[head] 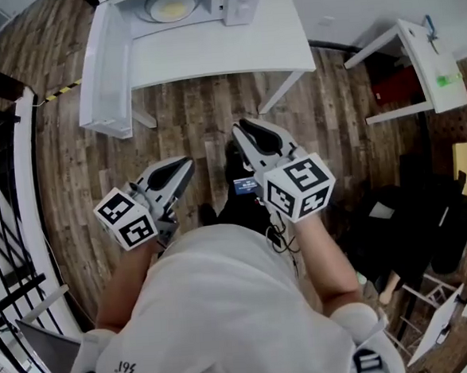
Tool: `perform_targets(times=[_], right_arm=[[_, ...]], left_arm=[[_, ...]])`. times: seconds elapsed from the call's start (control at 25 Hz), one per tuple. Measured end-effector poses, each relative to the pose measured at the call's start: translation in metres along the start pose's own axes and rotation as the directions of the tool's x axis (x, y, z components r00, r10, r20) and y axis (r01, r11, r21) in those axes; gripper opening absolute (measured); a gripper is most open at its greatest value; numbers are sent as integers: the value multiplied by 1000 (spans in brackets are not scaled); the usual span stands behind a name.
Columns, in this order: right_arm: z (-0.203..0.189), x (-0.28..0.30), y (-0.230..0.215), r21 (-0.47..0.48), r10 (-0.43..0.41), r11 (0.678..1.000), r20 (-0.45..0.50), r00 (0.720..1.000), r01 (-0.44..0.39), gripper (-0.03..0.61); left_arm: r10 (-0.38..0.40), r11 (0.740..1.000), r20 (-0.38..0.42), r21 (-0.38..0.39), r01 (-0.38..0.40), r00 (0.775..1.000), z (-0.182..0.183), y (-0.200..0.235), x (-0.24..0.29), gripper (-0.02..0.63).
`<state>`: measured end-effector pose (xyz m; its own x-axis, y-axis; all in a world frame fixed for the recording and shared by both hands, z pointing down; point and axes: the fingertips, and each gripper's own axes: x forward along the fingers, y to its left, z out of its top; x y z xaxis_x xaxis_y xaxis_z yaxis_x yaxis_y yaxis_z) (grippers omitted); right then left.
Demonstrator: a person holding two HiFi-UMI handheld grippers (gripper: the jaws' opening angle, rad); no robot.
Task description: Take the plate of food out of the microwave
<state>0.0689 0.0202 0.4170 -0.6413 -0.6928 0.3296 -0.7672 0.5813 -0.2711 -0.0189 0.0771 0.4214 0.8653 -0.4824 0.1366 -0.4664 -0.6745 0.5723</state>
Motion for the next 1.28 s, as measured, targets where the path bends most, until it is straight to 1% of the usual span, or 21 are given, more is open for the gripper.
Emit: perform_targets(times=[0.2, 0.4, 0.56, 0.76, 0.92, 1.0, 1.16, 1.28], right_arm=[[29, 49, -51, 4, 43, 999, -14, 999, -43, 40], [59, 89, -102, -19, 77, 997, -43, 996, -77, 40], [72, 116, -137, -43, 103, 993, -87, 991, -107, 40], [76, 138, -180, -51, 137, 988, -143, 980, -145, 40], [73, 159, -193, -51, 167, 983, -182, 969, -179, 40], [70, 172, -196, -47, 178, 981, -198, 964, -190, 40], [61, 196, -201, -44, 193, 977, -229, 954, -208, 40], [55, 212, -200, -45, 191, 977, -253, 948, -209, 40]], left_arm=[[43, 999, 14, -20, -42, 999, 37, 43, 46, -9], [98, 995, 34, -34, -97, 995, 78, 84, 97, -9], [166, 985, 56, -60, -162, 985, 102, 120, 131, -9], [240, 969, 77, -79, -234, 968, 119, 159, 168, -9], [301, 951, 88, -105, -292, 949, 128, 184, 175, -9], [318, 945, 87, -114, -308, 944, 130, 195, 175, -9], [341, 935, 69, -130, -331, 937, 125, 218, 178, -9], [346, 933, 48, -124, -338, 937, 121, 233, 179, -9]])
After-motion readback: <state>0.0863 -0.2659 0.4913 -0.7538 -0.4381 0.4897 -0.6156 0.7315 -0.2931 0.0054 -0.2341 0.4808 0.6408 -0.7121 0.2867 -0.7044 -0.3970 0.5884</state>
